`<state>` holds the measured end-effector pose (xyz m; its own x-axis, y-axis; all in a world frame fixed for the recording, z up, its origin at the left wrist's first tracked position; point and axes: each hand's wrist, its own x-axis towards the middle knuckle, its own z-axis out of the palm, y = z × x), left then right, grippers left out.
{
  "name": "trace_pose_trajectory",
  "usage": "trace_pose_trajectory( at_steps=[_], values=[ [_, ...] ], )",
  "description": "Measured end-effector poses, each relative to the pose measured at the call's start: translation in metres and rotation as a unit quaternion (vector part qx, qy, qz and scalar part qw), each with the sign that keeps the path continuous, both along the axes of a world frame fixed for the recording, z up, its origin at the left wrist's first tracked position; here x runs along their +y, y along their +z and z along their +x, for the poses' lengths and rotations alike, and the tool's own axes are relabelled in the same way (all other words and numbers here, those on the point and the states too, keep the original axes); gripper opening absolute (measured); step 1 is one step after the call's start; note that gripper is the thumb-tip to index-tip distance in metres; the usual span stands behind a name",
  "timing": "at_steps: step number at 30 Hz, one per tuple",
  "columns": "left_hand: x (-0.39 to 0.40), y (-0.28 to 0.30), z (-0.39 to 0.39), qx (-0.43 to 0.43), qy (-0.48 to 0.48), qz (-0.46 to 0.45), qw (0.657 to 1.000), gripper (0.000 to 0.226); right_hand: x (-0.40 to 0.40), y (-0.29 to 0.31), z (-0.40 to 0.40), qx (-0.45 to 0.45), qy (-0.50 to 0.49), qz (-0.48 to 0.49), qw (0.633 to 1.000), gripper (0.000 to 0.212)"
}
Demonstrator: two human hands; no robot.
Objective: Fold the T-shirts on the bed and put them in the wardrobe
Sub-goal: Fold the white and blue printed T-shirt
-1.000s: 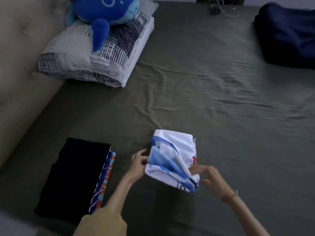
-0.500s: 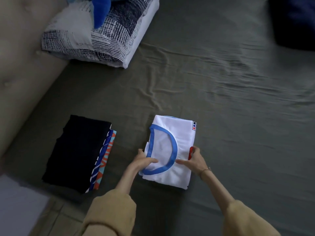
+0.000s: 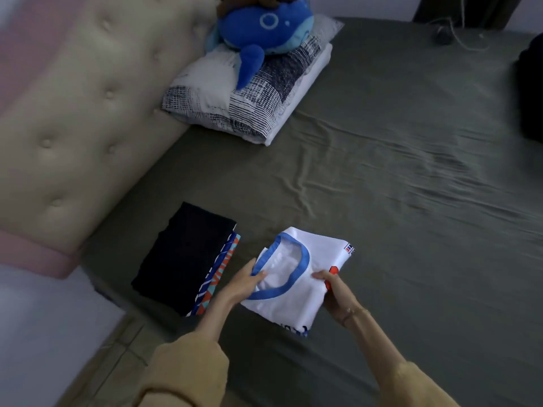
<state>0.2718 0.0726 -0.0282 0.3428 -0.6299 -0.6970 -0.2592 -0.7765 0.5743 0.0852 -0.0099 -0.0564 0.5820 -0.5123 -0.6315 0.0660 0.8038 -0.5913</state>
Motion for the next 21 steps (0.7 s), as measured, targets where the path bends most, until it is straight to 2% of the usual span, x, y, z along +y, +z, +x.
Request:
trace_pose_trajectory(
  at_steps=[4,9,14,21],
  values=[
    [0.016,0.032,0.037,-0.048,0.026,-0.018,0.998,0.06,0.003,0.024,0.037,-0.001,0.042,-0.046,0.998,0.058],
    [0.051,0.064,0.096,-0.069,0.075,-0.064,0.993,0.063,0.016,0.049,0.096,0.024,0.121,-0.118,0.985,0.036],
    [0.073,0.07,0.148,-0.084,0.106,-0.071,0.988,0.062,0.033,0.057,0.152,0.037,0.165,-0.178,0.969,0.039],
    [0.089,0.062,0.226,-0.094,0.134,-0.054,0.985,0.061,0.045,0.051,0.233,0.064,0.2,-0.205,0.956,0.034]
  ],
)
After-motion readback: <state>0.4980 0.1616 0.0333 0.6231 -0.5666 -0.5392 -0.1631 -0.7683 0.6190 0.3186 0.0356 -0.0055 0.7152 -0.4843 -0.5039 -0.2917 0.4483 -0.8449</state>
